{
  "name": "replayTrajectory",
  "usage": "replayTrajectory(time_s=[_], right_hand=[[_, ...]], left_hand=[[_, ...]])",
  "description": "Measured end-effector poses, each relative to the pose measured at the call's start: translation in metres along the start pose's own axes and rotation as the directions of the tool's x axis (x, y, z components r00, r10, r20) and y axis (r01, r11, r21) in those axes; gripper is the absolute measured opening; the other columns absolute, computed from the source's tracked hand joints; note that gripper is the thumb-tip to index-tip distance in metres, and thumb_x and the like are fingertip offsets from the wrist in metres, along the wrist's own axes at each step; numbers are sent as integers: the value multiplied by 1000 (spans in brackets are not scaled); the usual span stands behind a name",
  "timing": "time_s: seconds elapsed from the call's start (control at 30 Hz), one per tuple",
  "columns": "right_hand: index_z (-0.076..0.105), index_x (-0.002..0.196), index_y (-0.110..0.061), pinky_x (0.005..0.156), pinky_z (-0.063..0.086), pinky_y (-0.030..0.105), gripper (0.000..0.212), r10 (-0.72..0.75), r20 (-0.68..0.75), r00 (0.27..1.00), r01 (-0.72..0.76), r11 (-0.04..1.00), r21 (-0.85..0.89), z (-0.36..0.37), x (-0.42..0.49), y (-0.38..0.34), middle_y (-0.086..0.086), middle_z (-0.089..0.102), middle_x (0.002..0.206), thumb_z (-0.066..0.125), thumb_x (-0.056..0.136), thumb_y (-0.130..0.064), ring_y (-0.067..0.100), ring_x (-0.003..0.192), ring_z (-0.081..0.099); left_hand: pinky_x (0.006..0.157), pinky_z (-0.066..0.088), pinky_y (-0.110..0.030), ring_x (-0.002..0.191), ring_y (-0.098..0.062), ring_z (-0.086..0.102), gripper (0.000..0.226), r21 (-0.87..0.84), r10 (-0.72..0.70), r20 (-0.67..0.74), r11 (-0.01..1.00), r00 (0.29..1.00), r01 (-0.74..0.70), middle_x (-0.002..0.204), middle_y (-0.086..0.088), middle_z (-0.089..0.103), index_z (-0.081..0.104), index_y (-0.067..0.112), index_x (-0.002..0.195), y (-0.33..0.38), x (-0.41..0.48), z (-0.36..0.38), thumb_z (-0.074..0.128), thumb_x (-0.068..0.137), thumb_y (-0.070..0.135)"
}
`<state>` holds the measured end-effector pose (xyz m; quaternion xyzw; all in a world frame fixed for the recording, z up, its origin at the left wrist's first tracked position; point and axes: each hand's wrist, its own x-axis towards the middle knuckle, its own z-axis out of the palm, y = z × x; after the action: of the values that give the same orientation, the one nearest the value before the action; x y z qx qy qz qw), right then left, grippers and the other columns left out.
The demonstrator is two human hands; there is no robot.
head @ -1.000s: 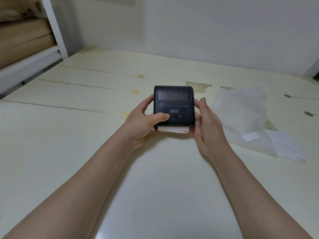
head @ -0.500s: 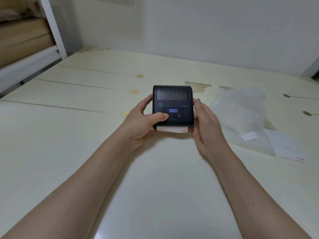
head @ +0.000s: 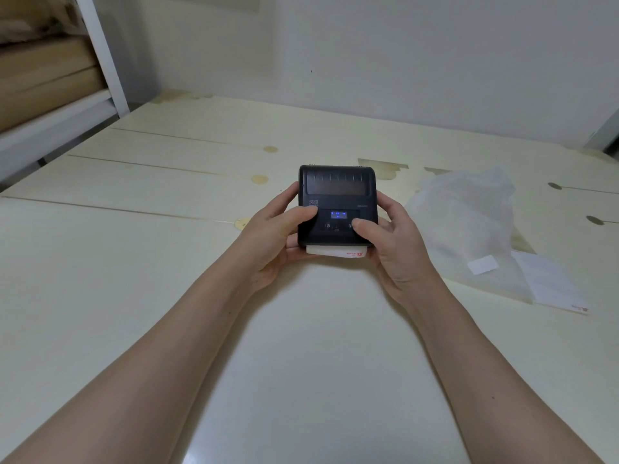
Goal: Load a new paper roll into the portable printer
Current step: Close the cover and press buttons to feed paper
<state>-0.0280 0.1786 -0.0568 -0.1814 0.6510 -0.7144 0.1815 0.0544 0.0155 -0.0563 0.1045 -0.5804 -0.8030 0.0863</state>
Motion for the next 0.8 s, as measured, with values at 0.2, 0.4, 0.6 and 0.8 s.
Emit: replayTrajectory(time_s=[0.2,0.4,0.6,0.8], right_hand=[[43,140,-19,103,46,55,69,-13,8,1000,14,1000,-17,1,0,1,11,73,114,65,75,-12,30,110,67],[41,141,-20,90,54,40,66,-49,16,999,50,998,-46,0,0,1,5,74,110,64,80,-9,24,106,69],[41,141,-21,86,51,36,68,-57,20,998,58,997,-58,0,0,0,4,73,110,64,77,-13,23,107,68],[40,141,-19,95,52,43,68,-56,20,998,57,997,-45,0,0,1,7,73,110,64,78,-11,27,110,68]], left_hand=[[87,59,-40,105,-28,72,48,-5,8,2,1000,1000,-8,122,-4,72,47,35,142,0,1,0,57,97,23],[90,57,-42,106,-29,71,46,3,32,13,999,999,-32,122,-5,72,48,35,141,0,0,0,56,97,21],[90,57,-42,106,-28,71,46,11,43,25,999,999,-43,123,-4,71,49,35,140,-1,0,0,56,97,21],[86,58,-38,105,-27,72,47,4,44,23,999,999,-44,123,-4,71,49,35,141,-2,1,-1,57,97,21]])
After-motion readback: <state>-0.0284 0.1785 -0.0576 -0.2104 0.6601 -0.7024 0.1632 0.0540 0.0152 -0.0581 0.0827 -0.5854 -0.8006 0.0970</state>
